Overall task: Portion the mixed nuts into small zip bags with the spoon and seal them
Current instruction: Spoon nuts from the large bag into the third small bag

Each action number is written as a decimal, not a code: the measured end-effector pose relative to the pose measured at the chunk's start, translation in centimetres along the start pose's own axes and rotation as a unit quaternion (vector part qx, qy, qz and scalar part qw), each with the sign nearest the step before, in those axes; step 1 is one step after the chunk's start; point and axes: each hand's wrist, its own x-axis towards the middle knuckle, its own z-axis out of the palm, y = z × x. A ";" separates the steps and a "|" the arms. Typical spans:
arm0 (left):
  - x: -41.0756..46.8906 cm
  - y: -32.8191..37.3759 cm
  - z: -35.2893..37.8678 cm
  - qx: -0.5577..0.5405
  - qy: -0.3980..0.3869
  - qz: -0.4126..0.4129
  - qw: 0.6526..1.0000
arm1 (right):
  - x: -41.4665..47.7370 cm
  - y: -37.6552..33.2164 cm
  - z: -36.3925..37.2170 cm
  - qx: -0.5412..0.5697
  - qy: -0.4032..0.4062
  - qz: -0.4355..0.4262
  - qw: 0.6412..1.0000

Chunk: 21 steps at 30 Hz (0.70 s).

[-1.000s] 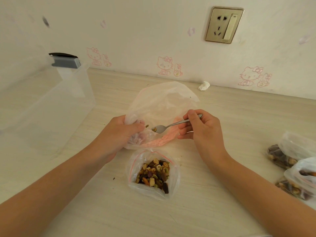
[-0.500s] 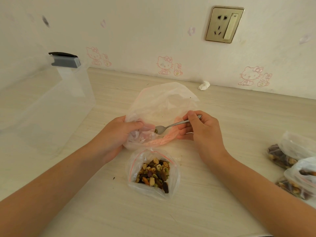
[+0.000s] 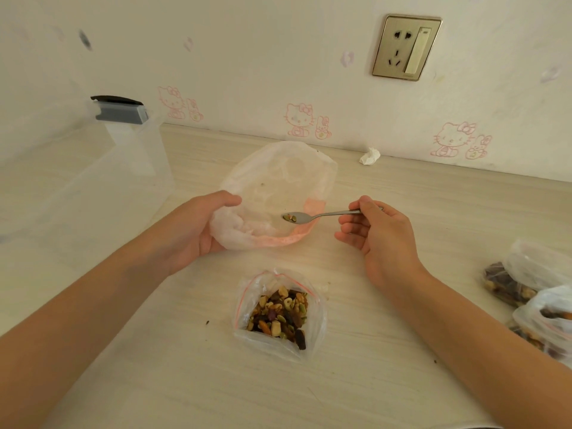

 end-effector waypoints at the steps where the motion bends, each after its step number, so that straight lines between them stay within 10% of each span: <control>1: -0.1 0.2 -0.4 0.009 -0.017 0.002 1.000 | 0.1 -0.1 -0.1 0.004 0.000 -0.003 1.000; 8: -3.2 0.3 -0.8 0.221 0.203 0.151 0.942 | 0.2 -0.9 -0.5 0.014 -0.004 -0.020 1.000; 12: -10.3 -2.6 0.2 0.361 0.044 0.145 0.920 | -0.8 -1.3 -0.4 0.013 -0.014 -0.029 0.999; 21: -11.4 -5.6 2.5 0.369 0.009 0.088 0.925 | -8.8 -2.6 -2.2 0.024 -0.046 -0.031 0.998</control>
